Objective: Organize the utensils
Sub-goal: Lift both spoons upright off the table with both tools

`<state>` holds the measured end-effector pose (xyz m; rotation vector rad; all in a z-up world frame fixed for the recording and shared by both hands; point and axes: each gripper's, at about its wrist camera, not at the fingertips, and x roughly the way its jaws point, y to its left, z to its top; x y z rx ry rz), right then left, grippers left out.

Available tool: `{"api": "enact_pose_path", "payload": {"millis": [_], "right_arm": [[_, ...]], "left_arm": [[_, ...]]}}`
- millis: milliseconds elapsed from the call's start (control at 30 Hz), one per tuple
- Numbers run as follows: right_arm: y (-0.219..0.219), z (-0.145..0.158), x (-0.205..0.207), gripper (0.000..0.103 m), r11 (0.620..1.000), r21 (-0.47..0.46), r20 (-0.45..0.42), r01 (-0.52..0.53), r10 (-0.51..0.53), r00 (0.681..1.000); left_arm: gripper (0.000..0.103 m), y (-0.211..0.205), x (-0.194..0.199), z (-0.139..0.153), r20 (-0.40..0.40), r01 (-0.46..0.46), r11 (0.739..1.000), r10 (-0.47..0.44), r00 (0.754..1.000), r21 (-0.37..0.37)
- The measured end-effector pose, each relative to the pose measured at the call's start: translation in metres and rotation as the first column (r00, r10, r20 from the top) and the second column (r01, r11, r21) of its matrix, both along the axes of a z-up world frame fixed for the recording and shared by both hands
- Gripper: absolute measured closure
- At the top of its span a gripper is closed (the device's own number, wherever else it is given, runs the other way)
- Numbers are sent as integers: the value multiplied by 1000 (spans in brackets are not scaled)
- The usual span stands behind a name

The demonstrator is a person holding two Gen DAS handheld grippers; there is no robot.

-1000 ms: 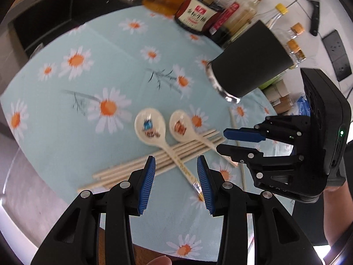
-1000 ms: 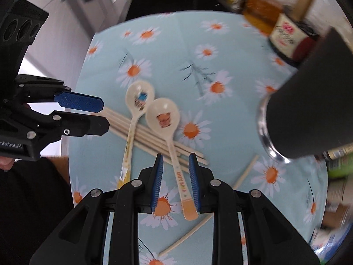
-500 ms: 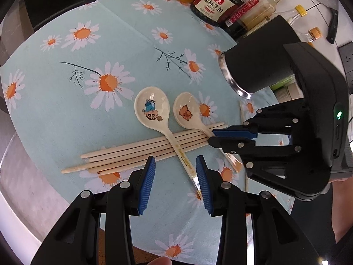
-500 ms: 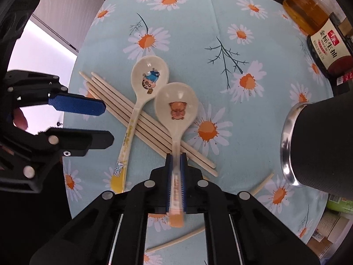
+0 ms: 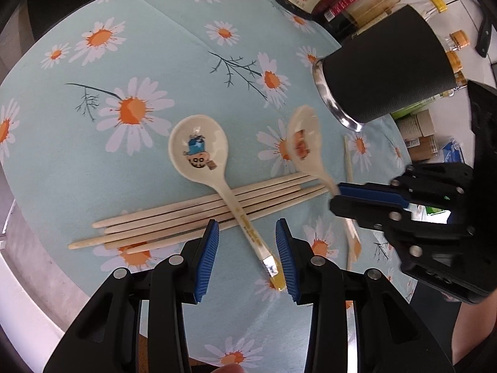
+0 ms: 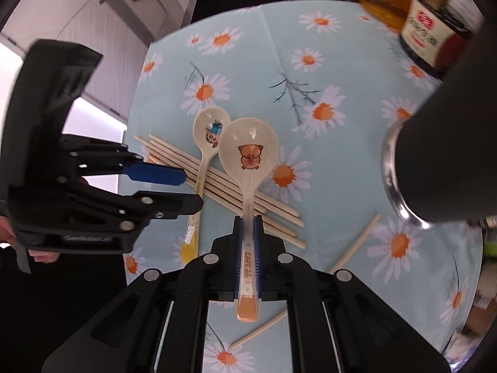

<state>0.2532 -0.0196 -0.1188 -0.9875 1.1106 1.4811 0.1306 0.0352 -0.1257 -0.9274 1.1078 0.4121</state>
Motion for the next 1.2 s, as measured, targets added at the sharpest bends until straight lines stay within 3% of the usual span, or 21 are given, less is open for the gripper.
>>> {"api": "enact_pose_path", "payload": {"millis": [100, 367, 567, 967, 1200], "right_arm": [[-14, 8, 6, 95, 999, 24, -14, 33, -32, 999], [-33, 12, 13, 95, 995, 58, -34, 83, -81, 996], [-42, 14, 13, 95, 991, 84, -55, 102, -97, 994], [-60, 13, 15, 95, 988, 93, -69, 122, -116, 991], [-61, 10, 12, 95, 988, 82, -70, 128, -123, 990]], "left_arm": [[80, 0, 4, 0, -15, -1, 1000, 1, 1000, -10], [86, -2, 20, -2, -71, -4, 1000, 2, 997, -30], [86, 2, 25, -15, -98, -60, 989, 47, 994, -134], [90, 9, 17, -15, -52, -126, 980, 119, 992, -156], [99, 7, 12, -11, 5, -147, 979, 149, 989, -140]]}}
